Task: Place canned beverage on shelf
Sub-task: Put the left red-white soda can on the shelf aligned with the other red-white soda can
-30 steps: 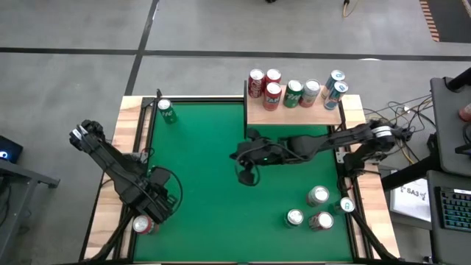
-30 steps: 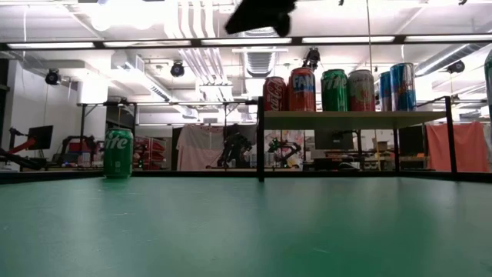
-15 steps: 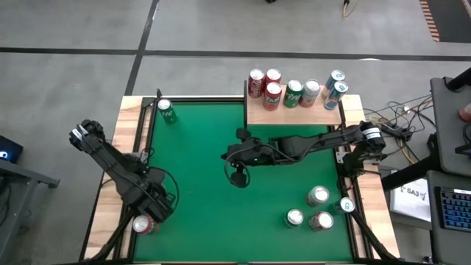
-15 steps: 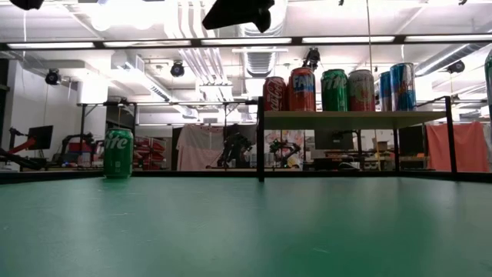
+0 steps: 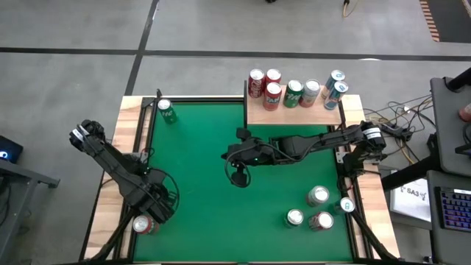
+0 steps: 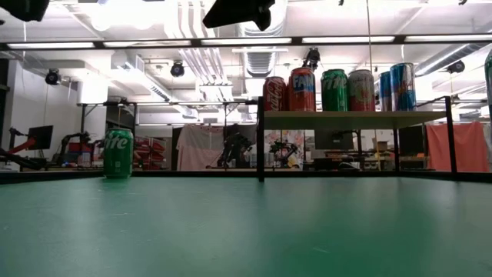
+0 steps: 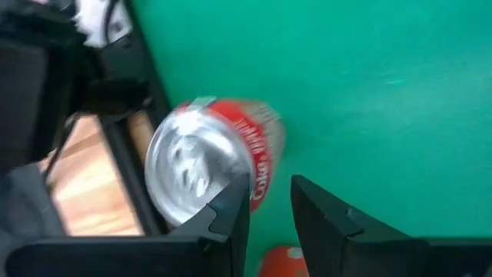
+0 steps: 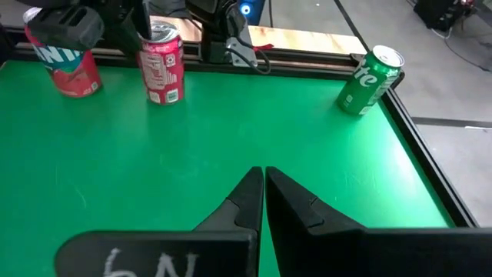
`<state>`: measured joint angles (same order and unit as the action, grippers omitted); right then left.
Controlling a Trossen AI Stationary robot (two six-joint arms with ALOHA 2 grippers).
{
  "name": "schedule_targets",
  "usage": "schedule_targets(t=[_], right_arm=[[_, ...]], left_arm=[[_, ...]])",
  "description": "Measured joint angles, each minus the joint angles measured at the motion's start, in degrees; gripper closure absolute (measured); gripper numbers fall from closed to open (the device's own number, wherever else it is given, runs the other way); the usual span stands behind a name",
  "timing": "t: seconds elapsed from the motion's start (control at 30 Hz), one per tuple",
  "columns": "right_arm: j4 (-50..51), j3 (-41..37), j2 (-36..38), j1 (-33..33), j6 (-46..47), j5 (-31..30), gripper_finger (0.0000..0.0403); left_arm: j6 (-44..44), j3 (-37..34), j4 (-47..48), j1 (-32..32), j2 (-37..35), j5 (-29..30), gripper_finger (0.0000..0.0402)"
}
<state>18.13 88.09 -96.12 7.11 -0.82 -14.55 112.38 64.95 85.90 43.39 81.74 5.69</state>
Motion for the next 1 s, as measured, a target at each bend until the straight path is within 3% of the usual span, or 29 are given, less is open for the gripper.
schedule_targets(t=[0.2,0.4,0.5,0.6,0.8,1.0], right_arm=[[0.02,-0.07,0.00,-0.01,0.07,0.00,0.0394],[-0.04,-0.07,0.00,-0.01,0.28,0.42,0.0394],[-1.30,-0.09,-0.33,-0.01,0.26,3.62,0.0394],[-6.10,-0.11,-2.11,0.01,0.81,4.62,0.0394],[-11.47,1.43,-7.88,-0.14,0.69,5.00,0.0394],[-16.10,6.18,-15.63,-0.34,0.09,9.39,0.0394]], left_arm=[[-1.01,0.97,-1.91,-0.26,0.02,5.99,0.0322],[-1.58,1.42,-1.76,-0.54,0.02,7.06,0.0322],[-2.31,1.81,-0.45,-0.54,0.02,8.29,0.0322],[-2.81,2.94,1.24,-0.30,0.04,9.74,0.0322],[-3.49,4.66,4.11,-0.26,0.00,3.98,0.0322],[-5.93,4.68,4.13,-0.05,-0.05,-1.09,0.0322]])
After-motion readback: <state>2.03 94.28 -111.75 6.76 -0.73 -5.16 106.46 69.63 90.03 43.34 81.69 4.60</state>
